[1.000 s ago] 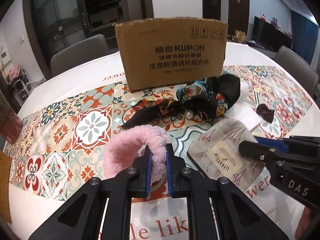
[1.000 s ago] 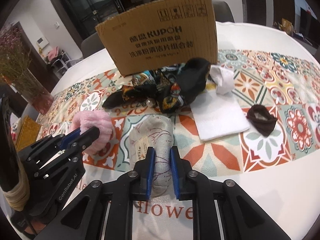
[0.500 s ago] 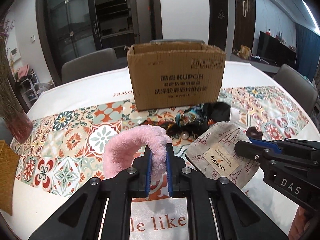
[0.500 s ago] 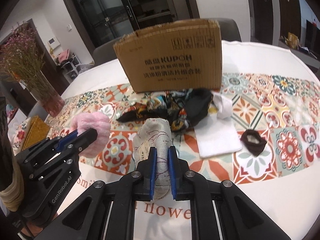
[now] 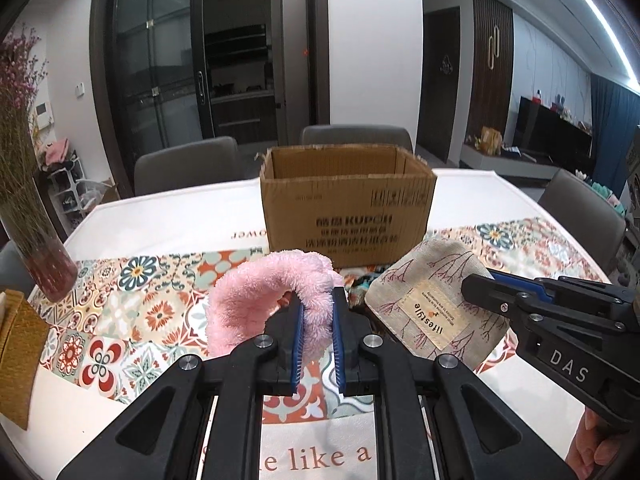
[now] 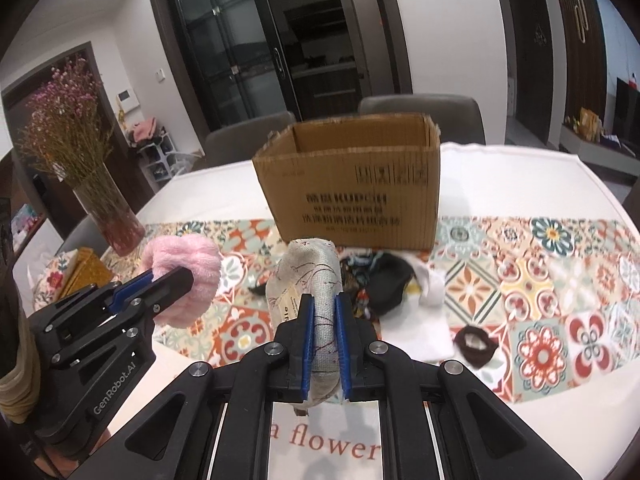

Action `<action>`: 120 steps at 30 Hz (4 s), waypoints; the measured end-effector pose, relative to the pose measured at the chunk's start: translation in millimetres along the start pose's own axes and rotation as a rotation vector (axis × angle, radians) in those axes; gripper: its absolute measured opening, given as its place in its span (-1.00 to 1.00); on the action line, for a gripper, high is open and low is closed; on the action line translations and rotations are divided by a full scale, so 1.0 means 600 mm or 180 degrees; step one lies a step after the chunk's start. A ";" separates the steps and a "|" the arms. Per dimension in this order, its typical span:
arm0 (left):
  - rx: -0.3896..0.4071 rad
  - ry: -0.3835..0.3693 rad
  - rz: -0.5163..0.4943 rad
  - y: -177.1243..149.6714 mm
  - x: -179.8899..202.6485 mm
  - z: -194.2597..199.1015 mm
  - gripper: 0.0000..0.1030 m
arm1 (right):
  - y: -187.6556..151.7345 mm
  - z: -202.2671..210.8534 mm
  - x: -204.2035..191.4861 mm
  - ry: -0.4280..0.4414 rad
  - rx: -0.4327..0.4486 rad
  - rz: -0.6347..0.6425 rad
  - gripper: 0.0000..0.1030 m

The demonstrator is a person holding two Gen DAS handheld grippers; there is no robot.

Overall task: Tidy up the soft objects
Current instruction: 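Lift the headband and grey pouch and carry both over the box, then open both tools to drop the headband and pouch into the box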

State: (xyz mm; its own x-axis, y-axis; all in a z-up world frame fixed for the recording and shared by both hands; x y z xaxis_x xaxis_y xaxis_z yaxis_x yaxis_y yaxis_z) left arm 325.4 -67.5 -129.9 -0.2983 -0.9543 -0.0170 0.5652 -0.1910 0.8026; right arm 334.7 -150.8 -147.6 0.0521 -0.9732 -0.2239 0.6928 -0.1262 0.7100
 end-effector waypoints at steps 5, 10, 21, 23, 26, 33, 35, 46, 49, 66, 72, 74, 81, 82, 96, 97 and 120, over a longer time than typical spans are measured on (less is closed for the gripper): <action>0.0118 0.0019 0.0023 0.030 0.003 0.018 -0.73 | 0.033 0.023 -0.005 0.0004 0.0163 0.0080 -0.78; 0.0275 0.0029 0.0017 0.065 0.004 0.032 -0.73 | 0.067 0.045 -0.005 -0.0014 0.0324 0.0118 -0.78; 0.0577 0.0049 -0.0014 0.144 0.009 0.044 -0.73 | 0.149 0.081 -0.002 -0.0046 0.0698 0.0213 -0.78; 0.0619 0.0068 -0.0029 0.157 0.008 0.043 -0.73 | 0.163 0.084 -0.002 -0.0049 0.0755 0.0233 -0.78; 0.0677 0.0085 -0.0057 0.176 0.009 0.041 -0.73 | 0.182 0.089 -0.002 -0.0068 0.0846 0.0273 -0.78; 0.0813 0.0089 -0.0120 0.217 0.009 0.031 -0.73 | 0.232 0.095 0.004 -0.0100 0.1028 0.0301 -0.78; 0.0842 0.0082 -0.0131 0.230 0.009 0.026 -0.73 | 0.248 0.095 0.006 -0.0111 0.1076 0.0312 -0.78; 0.0939 0.0050 -0.0159 0.284 0.007 -0.022 -0.73 | 0.317 0.072 0.023 -0.0165 0.1253 0.0354 -0.78; 0.0943 0.0044 -0.0164 0.294 0.006 -0.039 -0.73 | 0.335 0.060 0.028 -0.0173 0.1282 0.0362 -0.78; 0.0777 -0.0152 -0.0110 0.327 0.005 -0.163 -0.73 | 0.377 -0.044 0.061 -0.0240 0.1160 0.0435 -0.78; 0.0585 -0.0220 -0.0095 0.313 0.008 -0.215 -0.73 | 0.375 -0.091 0.064 -0.0263 0.1007 0.0416 -0.78; 0.0509 -0.0228 -0.0096 0.308 0.009 -0.233 -0.73 | 0.374 -0.111 0.069 -0.0266 0.0932 0.0395 -0.78; 0.0256 -0.0253 -0.0129 0.279 0.019 -0.290 -0.73 | 0.356 -0.170 0.093 -0.0290 0.0680 0.0348 -0.78; 0.0227 -0.0259 -0.0138 0.275 0.020 -0.294 -0.73 | 0.356 -0.175 0.094 -0.0293 0.0658 0.0351 -0.78; -0.0140 -0.0359 -0.0208 0.234 0.034 -0.341 -0.51 | 0.303 -0.255 0.133 -0.0235 0.0168 0.0209 -0.69; -0.0139 -0.0375 -0.0205 0.234 0.034 -0.340 -0.43 | 0.302 -0.256 0.136 -0.0249 0.0148 0.0207 -0.66; 0.0259 -0.0265 -0.0210 0.259 0.030 -0.196 -0.11 | 0.326 -0.129 0.139 -0.0404 0.0461 0.0011 -0.04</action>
State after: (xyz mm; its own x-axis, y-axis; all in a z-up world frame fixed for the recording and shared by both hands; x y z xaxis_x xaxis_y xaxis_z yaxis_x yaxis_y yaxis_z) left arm 498.4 -141.4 -75.6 -0.3975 -0.9173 -0.0246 0.4788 -0.2303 0.8472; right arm 530.2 -241.8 -79.3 -0.0431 -0.9890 -0.1417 0.5815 -0.1402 0.8014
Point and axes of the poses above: each gripper's, at about its wrist camera, not at the fingertips, and z roughly against the way its jaws point, x to its right, y to its top, the point moved 10 cm from there along -z, roughly the way its jaws point
